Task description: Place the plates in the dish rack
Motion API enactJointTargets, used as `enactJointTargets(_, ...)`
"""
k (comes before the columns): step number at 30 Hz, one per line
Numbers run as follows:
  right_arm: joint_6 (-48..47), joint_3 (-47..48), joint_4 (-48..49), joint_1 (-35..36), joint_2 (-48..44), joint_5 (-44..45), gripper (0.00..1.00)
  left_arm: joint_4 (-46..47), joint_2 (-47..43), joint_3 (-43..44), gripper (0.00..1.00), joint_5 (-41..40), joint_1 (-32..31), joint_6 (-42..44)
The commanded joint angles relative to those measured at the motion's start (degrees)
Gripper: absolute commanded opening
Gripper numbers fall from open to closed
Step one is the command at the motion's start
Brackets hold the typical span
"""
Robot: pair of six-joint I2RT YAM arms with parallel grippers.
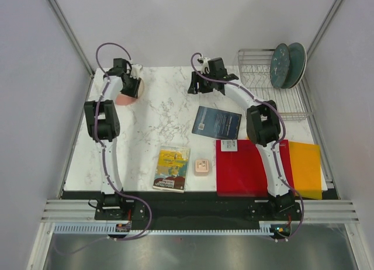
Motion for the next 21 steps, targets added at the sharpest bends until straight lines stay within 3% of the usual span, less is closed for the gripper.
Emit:
enactJointTargets(1, 4.97, 1.30, 1.46, 0.13, 3.07, -5.90, 0.69, -8.28, -3.83, -5.31, 0.41, 4.82, -7.17, 1.17)
enactJointTargets(8, 6.38, 0.24, 1.90, 0.13, 4.13, -7.04, 0.70, -8.46, -7.43, -8.66, 0.41, 10.18, -13.93, -2.88)
enactJointTargets(12, 7.70, 0.24, 3.13, 0.30, 4.83, -8.36, 0.70, -8.20, -9.54, -9.80, 0.48, 11.77, -14.91, -7.44)
enactJointTargets(18, 13.04, 1.91, 8.84, 1.44, 7.55, -15.64, 0.72, -2.40, -18.07, -13.13, 0.67, 10.54, -8.42, -15.98)
enactJointTargets(21, 16.04, 1.91, 12.26, 2.67, 9.40, -18.55, 0.72, -1.78, -20.62, -16.46, 0.69, 13.60, -3.68, -17.90)
